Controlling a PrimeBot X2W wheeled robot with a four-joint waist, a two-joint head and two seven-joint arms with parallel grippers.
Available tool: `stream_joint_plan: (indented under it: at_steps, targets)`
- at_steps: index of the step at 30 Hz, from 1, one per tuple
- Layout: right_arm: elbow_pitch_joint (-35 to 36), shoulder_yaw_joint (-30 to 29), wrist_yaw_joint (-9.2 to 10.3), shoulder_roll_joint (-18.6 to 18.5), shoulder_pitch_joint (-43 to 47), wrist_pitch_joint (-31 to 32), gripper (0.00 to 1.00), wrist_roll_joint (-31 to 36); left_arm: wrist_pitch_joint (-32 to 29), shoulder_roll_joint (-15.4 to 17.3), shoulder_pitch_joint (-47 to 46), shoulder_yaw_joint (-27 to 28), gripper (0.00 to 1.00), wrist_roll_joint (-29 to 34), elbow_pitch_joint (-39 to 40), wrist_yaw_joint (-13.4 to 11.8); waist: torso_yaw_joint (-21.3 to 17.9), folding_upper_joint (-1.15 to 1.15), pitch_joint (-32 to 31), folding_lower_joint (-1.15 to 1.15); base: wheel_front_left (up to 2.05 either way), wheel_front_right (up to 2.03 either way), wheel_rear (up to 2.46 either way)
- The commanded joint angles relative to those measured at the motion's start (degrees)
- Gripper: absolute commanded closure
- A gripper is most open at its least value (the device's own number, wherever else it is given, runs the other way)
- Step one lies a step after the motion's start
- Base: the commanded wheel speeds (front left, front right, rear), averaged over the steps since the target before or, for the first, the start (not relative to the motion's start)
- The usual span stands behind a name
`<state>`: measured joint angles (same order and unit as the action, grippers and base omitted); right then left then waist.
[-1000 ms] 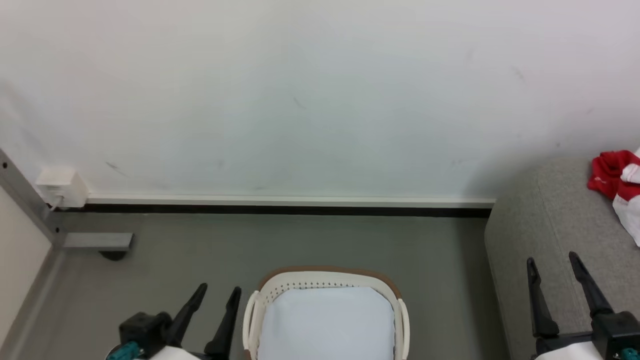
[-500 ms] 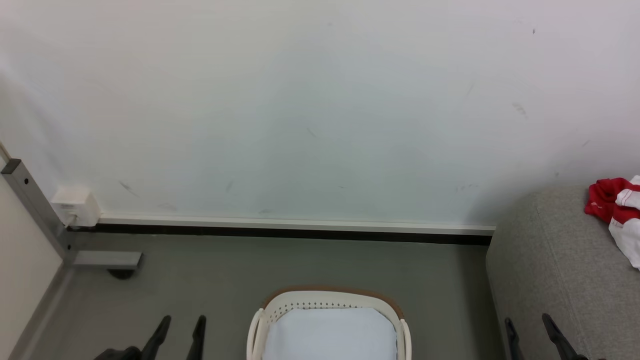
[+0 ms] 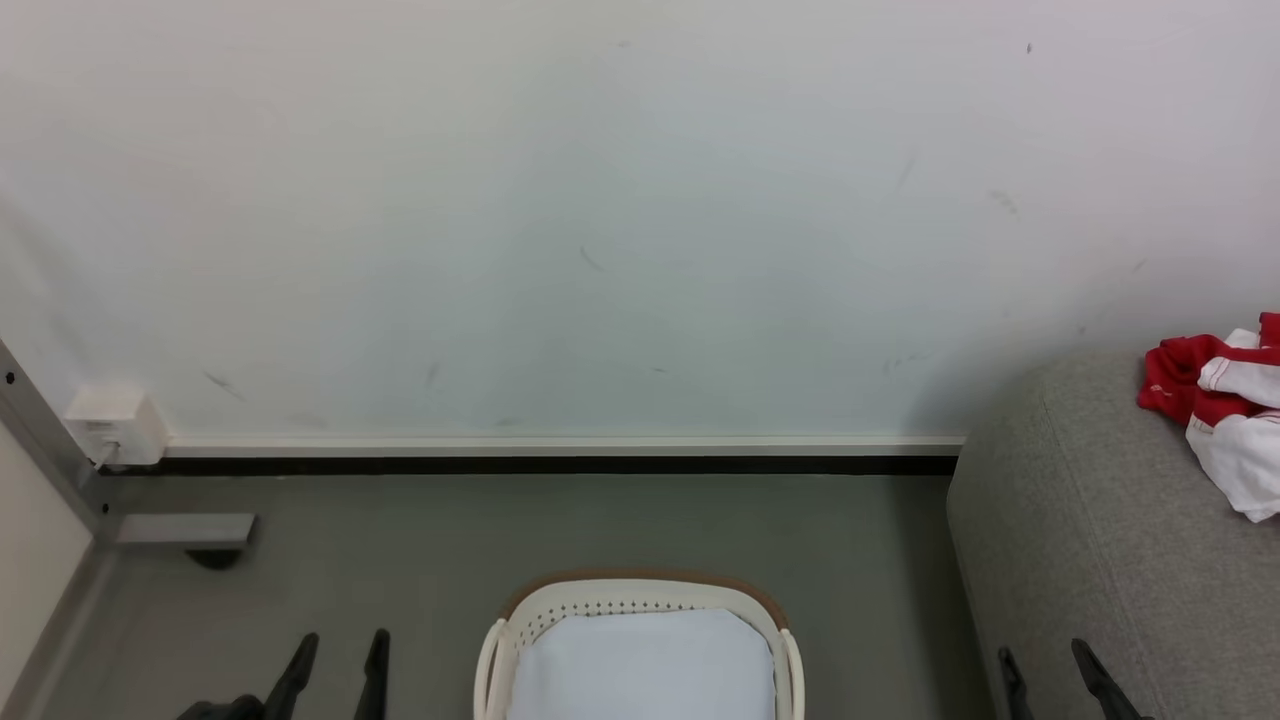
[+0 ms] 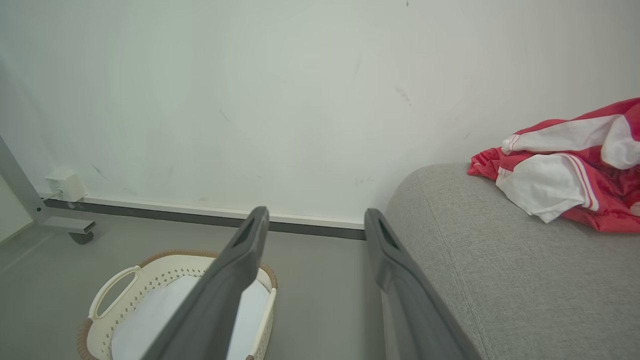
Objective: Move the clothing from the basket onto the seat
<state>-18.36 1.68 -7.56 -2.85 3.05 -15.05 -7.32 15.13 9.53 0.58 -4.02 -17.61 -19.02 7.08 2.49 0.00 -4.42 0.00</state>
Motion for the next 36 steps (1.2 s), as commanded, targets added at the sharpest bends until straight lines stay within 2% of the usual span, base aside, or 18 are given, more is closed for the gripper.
stream_joint_plan:
  at_steps: [1,19,36]
  targets:
    - [-0.18,0.11,0.15,-0.09,-0.52,-0.18,0.0,-0.41,0.02,-0.31,-0.31,0.62,0.0,1.15,-0.31,0.31,-0.31,0.0,0.18,0.0,0.0,0.0,0.0]
    - [-0.67,-1.29,0.15,-0.09,-1.18,-0.18,0.0,-0.17,0.02,0.22,-1.0,0.08,0.0,0.17,-1.54,0.36,-1.71,0.0,0.33,0.0,0.0,0.0,0.0]
    - [-0.84,-1.53,0.15,-0.09,-1.47,-0.18,0.0,-0.65,0.02,0.43,-1.72,0.05,0.0,-0.58,-3.2,0.37,-1.38,0.0,0.5,0.0,0.0,0.0,0.0]
